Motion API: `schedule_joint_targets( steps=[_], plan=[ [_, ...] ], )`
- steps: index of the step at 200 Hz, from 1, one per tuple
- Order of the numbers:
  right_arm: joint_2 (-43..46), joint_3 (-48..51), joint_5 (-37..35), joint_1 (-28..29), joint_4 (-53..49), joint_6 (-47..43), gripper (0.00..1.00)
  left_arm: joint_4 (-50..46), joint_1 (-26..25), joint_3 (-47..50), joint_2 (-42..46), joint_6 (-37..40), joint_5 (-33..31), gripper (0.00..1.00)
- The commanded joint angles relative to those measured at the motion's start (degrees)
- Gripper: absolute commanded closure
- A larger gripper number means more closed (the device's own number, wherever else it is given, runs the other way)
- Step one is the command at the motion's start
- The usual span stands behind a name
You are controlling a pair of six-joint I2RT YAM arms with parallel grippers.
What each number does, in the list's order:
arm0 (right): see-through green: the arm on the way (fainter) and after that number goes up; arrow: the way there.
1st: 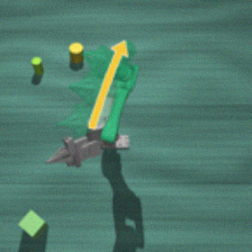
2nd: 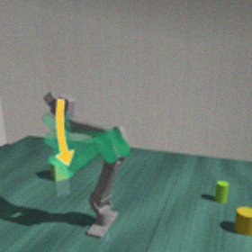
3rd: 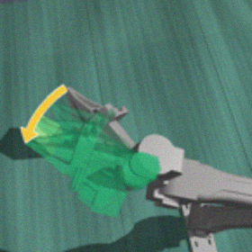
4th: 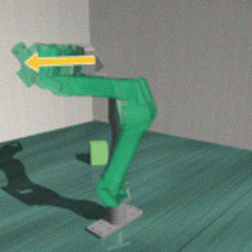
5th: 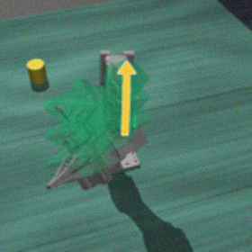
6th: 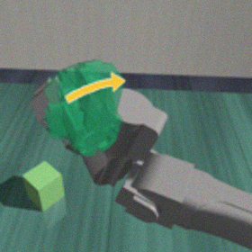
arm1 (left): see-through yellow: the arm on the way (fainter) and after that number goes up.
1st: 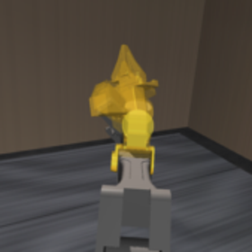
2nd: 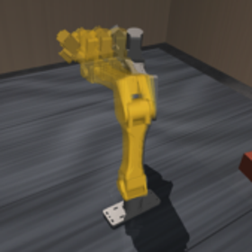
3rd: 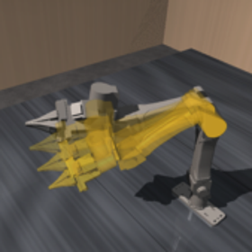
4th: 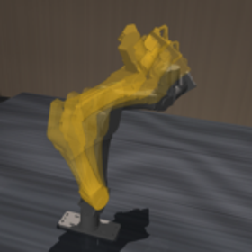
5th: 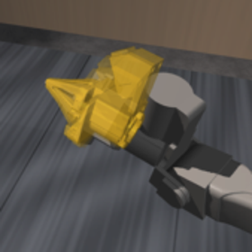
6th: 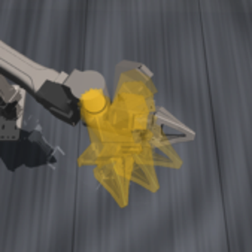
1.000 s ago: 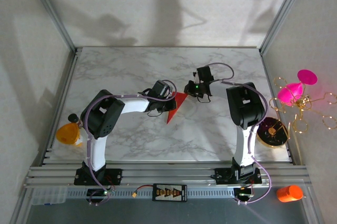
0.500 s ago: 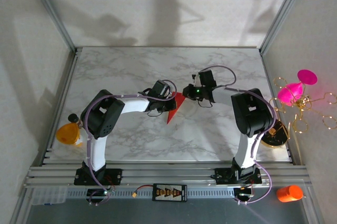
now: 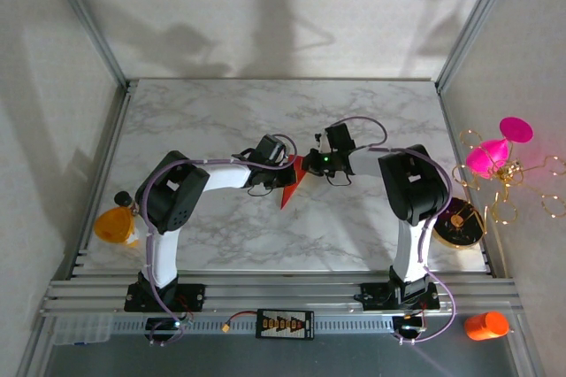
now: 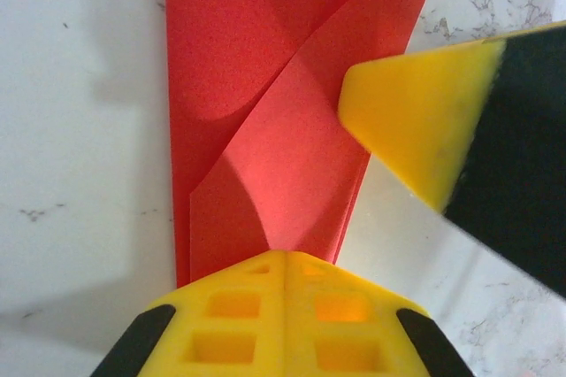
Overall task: Fold a paper plane with a square sheet of paper (pick it up from the middle)
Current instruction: Fold the wing for the fifth time at the center of the table.
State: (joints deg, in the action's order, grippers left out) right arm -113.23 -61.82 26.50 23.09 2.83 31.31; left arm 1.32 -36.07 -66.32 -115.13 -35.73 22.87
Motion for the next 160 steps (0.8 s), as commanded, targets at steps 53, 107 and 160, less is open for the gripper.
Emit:
schedule_joint_targets(
  steps=[53,107,160],
  plan=[
    [-0.67,-5.07,-4.63,-8.59,-0.90,-0.09,0.93,-5.94,-0.80,1.46,-0.77,0.74,-0.22,1.00],
    [9.35,1.52,-7.92,-5.83,-3.45,0.15,0.88,-2.09,-0.45,-3.55,4.84,-2.24,2.32,0.88],
    [13.73,2.05,-16.55,-1.60,-10.47,1.71,0.62,-1.06,5.14,3.80,16.98,-4.08,-3.89,0.57]
  ],
)
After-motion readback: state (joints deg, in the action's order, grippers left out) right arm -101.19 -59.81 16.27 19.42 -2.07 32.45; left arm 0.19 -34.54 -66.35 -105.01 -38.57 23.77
